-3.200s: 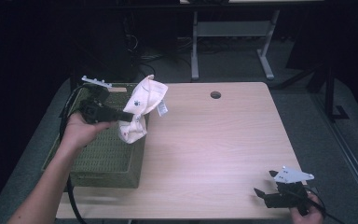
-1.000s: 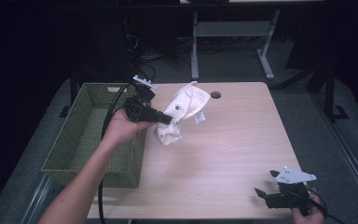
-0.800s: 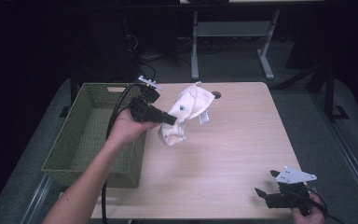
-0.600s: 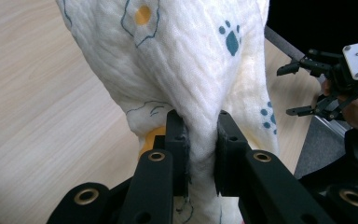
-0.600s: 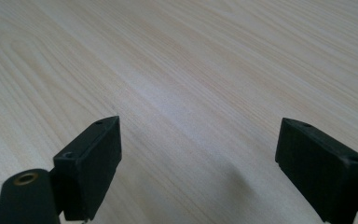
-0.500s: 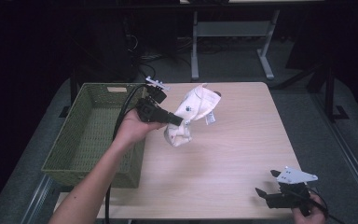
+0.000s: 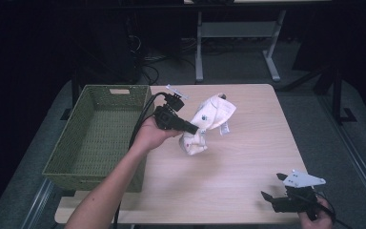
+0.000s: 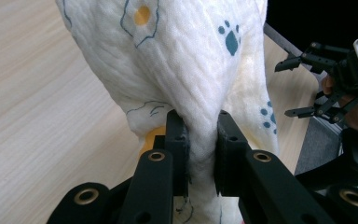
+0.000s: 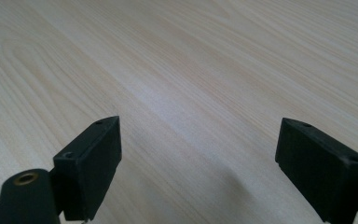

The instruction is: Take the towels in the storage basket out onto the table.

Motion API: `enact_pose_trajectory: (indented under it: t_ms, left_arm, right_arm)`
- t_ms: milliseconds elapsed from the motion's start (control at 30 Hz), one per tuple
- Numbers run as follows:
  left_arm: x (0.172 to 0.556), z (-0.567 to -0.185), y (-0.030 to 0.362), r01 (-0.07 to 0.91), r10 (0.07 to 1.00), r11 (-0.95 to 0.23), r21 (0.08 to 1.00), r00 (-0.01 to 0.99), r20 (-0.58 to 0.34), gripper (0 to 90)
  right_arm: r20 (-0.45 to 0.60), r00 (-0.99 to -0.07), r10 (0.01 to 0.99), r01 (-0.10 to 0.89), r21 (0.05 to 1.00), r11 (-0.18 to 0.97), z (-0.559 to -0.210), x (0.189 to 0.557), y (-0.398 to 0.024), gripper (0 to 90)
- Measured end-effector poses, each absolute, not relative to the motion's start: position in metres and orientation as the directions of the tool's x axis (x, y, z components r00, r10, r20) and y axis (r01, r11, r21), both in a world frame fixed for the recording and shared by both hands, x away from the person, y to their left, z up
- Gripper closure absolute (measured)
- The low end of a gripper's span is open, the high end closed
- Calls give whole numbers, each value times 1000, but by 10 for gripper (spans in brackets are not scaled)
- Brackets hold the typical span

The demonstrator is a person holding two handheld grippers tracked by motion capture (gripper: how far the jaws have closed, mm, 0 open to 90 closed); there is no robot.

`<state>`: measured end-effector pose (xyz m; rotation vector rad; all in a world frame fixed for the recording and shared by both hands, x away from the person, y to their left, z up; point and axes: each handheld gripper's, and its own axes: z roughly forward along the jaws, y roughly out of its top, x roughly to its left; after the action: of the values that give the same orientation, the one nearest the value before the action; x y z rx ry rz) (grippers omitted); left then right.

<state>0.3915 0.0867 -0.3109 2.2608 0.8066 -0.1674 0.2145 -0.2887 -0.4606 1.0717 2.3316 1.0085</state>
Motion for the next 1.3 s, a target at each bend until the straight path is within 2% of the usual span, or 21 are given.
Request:
enact_pose_trajectory:
  t_ms: [300,900,1300]
  left_arm:
    - [392,-324,70,588,490,-565,578,803,-338,783]
    - [398,-368,25,638,524,-542,547,766,-373,770]
    - [398,-393,15,655,536,-540,528,752,-384,769]
  right_arm:
    - [-42,-635,771,496,743,449,-460,215,-289,140]
    - [-34,-630,776,499,748,437,-460,215,-293,140]
    - [-33,-628,778,501,748,436,-460,215,-295,140]
